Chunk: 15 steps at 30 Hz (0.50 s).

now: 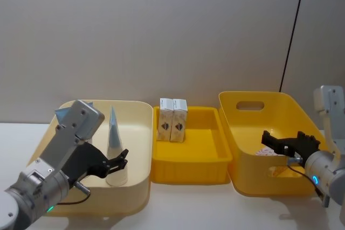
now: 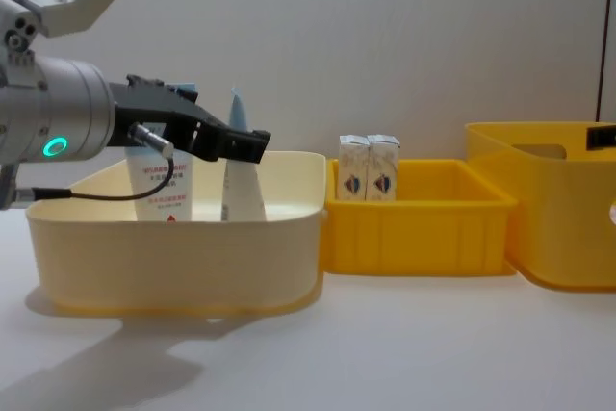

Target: Bimanual collaborative sorting of washing and personal care products

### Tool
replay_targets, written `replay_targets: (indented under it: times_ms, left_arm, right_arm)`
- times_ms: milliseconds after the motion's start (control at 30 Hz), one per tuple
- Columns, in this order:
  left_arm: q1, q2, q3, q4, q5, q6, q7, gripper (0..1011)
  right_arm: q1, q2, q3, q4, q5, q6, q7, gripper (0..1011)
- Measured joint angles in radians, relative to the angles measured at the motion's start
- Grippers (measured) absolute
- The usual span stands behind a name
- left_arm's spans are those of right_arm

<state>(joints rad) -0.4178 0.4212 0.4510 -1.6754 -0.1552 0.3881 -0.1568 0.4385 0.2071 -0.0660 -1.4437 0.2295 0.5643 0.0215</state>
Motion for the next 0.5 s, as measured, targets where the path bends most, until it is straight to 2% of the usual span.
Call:
replay_targets:
  times_ms: [267,500]
  left_arm:
    - [0.004,-0.036,-0.039,0.042,-0.059,0.005,-0.029,1003]
    - [0.015,-0.080,-0.075,0.077,-0.098,-0.004,-0.023,1003]
  right_arm:
    - [0.000,0.000,0.000,0.000,0.000,0.000,0.000,1001]
    - [0.000,0.000,0.000,0.000,0.000,0.000,0.000,1001]
